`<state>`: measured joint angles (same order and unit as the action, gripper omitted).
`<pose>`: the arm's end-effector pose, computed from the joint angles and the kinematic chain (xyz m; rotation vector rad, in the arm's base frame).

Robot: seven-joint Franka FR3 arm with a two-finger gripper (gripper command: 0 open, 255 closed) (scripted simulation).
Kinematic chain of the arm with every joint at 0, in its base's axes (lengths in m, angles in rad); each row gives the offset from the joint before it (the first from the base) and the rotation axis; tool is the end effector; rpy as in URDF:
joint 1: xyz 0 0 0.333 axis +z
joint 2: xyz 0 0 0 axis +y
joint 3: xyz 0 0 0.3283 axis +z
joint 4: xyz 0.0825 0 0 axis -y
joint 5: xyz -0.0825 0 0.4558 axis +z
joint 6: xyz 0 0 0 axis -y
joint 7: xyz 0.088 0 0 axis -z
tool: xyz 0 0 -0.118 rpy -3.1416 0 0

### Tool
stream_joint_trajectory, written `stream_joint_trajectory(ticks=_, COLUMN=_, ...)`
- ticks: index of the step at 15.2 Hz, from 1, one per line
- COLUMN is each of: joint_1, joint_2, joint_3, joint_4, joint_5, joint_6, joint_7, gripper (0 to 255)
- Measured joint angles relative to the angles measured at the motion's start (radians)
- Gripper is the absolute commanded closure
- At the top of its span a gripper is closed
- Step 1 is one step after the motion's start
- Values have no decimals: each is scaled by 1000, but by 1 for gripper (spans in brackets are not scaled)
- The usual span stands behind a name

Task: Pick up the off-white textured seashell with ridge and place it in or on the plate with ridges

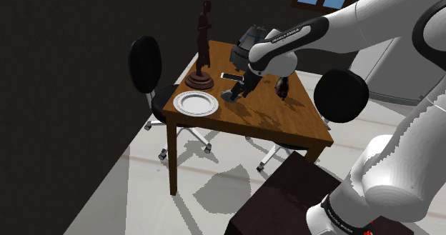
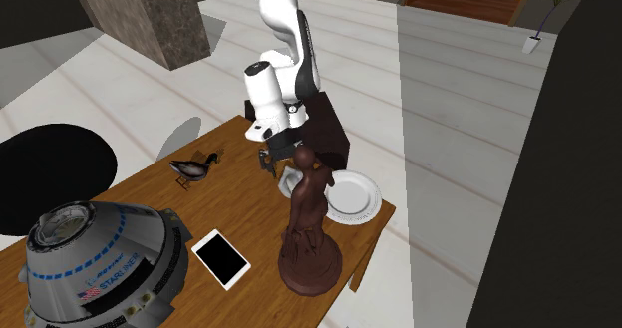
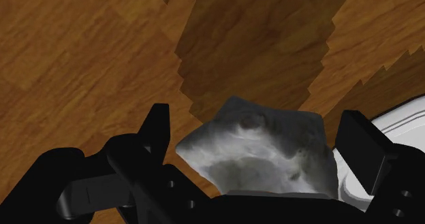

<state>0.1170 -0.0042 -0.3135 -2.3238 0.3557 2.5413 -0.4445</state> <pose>0.5711 -0.1158 0.3156 -2.9599 0.0363 -0.4189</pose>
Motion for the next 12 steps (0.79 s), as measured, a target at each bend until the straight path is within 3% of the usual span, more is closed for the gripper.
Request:
stream_joint_trajectory(ticks=6, joint_1=1, joint_2=4, joint_3=1, joint_4=-1, joint_5=5, joint_6=5, joint_7=-4, gripper=0)
stream_joint_trajectory(ticks=7, joint_1=1, joint_2=4, joint_3=1, joint_4=-1, joint_5=5, joint_6=5, joint_7=-4, gripper=255)
stream_joint_trajectory(ticks=12, joint_1=0, joint_2=4, joint_3=0, joint_4=-1, joint_5=5, joint_6=5, joint_7=-4, gripper=255)
